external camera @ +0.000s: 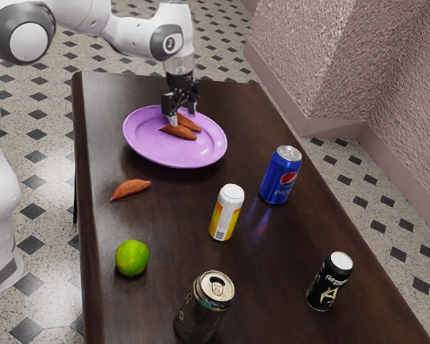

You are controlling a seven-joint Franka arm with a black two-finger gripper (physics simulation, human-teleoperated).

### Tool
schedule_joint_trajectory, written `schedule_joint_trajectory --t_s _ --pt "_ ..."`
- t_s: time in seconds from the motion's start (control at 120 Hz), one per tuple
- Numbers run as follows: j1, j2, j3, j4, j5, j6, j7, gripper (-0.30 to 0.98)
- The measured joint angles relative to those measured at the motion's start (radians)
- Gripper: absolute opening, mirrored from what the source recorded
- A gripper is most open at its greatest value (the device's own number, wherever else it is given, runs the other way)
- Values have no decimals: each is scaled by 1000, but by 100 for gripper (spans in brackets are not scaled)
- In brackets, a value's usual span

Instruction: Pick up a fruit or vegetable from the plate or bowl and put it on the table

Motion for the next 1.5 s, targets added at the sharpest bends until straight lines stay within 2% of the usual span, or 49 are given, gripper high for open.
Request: schedule_joint_trajectory --t_s 0.542,1.5 --pt "-4 29 -5 1 -13 25 34 68" --pt "2 17 -3 -45 -56 30 50 55"
